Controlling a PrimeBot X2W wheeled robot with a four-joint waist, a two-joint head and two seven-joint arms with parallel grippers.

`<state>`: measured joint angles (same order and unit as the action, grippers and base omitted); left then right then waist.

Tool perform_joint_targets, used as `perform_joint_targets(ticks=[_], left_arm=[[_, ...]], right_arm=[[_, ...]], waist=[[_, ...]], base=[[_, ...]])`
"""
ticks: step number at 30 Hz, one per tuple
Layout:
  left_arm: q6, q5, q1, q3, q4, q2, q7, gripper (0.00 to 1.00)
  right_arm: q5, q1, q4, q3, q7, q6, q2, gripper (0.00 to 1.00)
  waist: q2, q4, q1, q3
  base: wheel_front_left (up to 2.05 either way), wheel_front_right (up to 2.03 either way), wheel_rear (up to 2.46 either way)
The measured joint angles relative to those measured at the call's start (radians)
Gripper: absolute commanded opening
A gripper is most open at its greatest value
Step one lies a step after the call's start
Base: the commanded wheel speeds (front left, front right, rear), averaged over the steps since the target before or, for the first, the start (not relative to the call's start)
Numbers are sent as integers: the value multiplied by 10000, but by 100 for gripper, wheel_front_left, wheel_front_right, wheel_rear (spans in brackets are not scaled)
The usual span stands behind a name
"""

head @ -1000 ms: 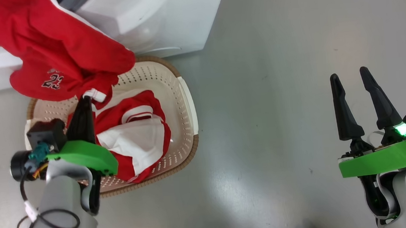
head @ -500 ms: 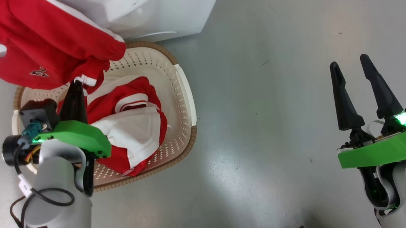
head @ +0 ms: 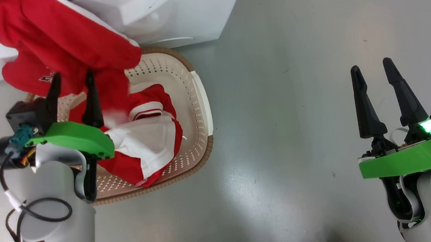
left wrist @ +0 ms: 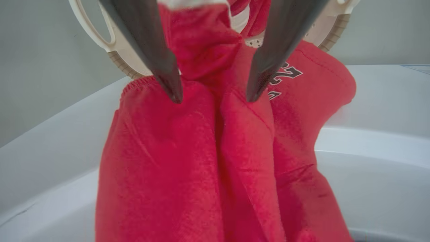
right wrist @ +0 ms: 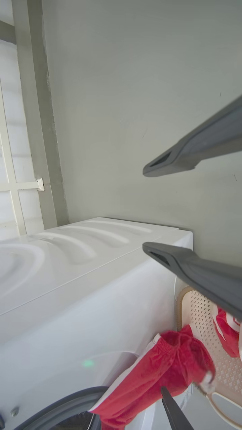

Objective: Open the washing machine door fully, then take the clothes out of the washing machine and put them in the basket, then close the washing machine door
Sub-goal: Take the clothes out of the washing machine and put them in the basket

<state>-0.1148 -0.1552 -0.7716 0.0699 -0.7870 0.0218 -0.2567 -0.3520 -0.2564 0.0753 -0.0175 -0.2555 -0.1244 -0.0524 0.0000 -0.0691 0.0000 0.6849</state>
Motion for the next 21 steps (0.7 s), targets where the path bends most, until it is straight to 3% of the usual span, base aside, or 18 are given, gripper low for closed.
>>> perform_joint_targets(ticks=[21], left_arm=[[123,-581,2667,6,4479,6,0,100]], right_arm=[[17,88,40,-42,0,0,-56,100]], waist=[[0,298,0,-595]], base=[[0,0,0]])
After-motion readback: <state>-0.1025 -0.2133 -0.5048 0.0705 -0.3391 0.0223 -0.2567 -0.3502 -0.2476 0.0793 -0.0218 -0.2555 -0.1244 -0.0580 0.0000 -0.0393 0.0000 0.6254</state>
